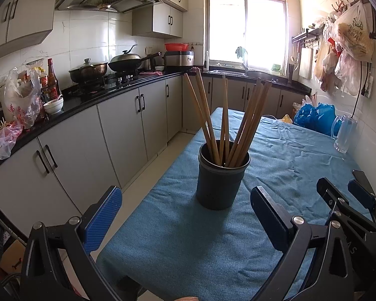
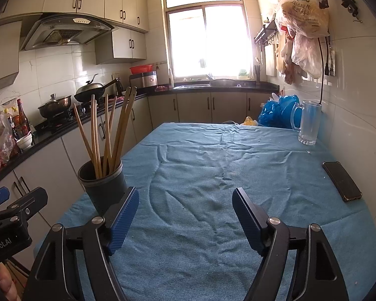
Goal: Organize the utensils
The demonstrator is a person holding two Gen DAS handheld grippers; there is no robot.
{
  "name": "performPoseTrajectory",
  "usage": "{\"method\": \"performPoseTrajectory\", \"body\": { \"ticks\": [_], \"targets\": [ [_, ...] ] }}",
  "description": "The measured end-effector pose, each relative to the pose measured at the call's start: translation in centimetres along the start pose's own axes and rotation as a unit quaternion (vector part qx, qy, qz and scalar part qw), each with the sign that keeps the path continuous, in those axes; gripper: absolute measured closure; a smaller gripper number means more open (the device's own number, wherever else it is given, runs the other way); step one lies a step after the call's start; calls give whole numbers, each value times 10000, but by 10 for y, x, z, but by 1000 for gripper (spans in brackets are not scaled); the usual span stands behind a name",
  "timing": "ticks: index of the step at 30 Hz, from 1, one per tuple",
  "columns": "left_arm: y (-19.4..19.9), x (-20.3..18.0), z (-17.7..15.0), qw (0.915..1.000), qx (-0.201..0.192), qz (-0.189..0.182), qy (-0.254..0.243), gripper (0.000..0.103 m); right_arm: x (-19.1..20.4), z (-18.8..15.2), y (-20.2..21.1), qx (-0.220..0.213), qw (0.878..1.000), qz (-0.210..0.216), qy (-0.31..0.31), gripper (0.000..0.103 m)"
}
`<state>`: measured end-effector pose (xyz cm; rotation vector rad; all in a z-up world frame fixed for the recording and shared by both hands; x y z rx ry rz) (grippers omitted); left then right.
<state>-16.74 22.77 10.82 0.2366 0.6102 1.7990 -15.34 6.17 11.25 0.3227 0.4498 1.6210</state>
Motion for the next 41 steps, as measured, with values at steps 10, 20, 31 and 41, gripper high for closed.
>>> {"method": "performPoseTrajectory", "body": {
  "ticks": [10,20,31,41],
  "targets": [
    [0,1,-3,10000,29,-11,15,1,0,-2,0,6,10000,-21,24,22],
    [-2,2,-13,9999,100,-7,56,1,0,-4,-1,30,10000,-11,75,21],
    [-3,5,-7,9999,161,-2,49,1,2,-7,-4,60,9999,21,101,21],
    [-6,0,-7,9997,231,64,-4,1,-5,-12,-11,156,9998,82,-7,21]
  ]
}}
Point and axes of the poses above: each gripper's, at about its wrist camera, not at the fingertips, and y roughly against the way its jaws point, x to its left, z to its top, the point moved 5 cm from there along -y, roughly the way its jaws point, and after that the axes turned 10 degrees about y, right-handed, at the moved point
